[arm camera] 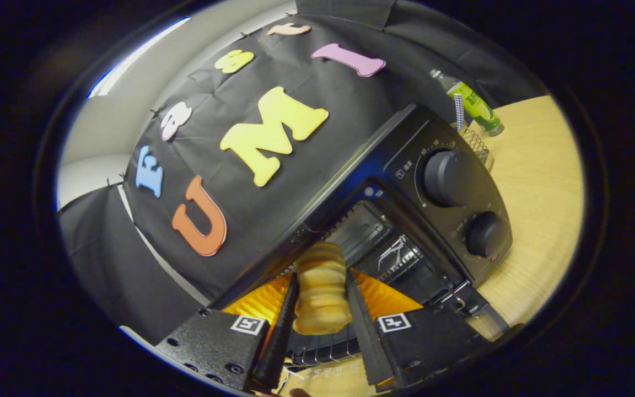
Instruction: Open the toaster oven, put the food inside, and close the toaster oven door.
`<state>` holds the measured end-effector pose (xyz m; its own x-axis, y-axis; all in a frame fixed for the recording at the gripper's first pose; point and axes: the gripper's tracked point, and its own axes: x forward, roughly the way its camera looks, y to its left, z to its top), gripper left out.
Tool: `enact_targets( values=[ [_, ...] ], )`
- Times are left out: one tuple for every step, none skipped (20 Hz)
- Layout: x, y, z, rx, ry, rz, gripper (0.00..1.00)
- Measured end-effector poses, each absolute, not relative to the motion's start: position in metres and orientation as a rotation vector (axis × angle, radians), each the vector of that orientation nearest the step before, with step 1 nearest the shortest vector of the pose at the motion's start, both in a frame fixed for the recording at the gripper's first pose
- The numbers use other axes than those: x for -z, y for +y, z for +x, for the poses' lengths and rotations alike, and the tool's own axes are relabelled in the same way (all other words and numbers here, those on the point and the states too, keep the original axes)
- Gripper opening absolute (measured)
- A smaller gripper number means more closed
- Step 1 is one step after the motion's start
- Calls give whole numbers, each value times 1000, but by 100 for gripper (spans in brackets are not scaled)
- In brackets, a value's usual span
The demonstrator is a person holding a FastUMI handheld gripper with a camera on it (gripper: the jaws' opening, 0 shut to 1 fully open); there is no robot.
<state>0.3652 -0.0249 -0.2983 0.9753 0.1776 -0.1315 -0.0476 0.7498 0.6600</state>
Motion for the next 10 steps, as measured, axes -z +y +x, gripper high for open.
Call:
enact_targets(
  values=[
    [300, -24, 369, -131, 199, 735, 60],
    [302, -23, 371, -135, 213, 754, 60],
    [311, -20, 371, -137, 244, 756, 62],
    [311, -21, 371, -139, 248, 760, 69],
    [310, -26, 369, -122, 250, 757, 77],
    [311, -27, 365, -117, 252, 764, 85],
    [310, -25, 360, -113, 258, 768, 93],
    [309, -25, 360, -106, 276, 771, 96],
    [308, -23, 353, -118, 294, 771, 96],
    [305, -21, 346, -123, 309, 763, 100]
  ],
)
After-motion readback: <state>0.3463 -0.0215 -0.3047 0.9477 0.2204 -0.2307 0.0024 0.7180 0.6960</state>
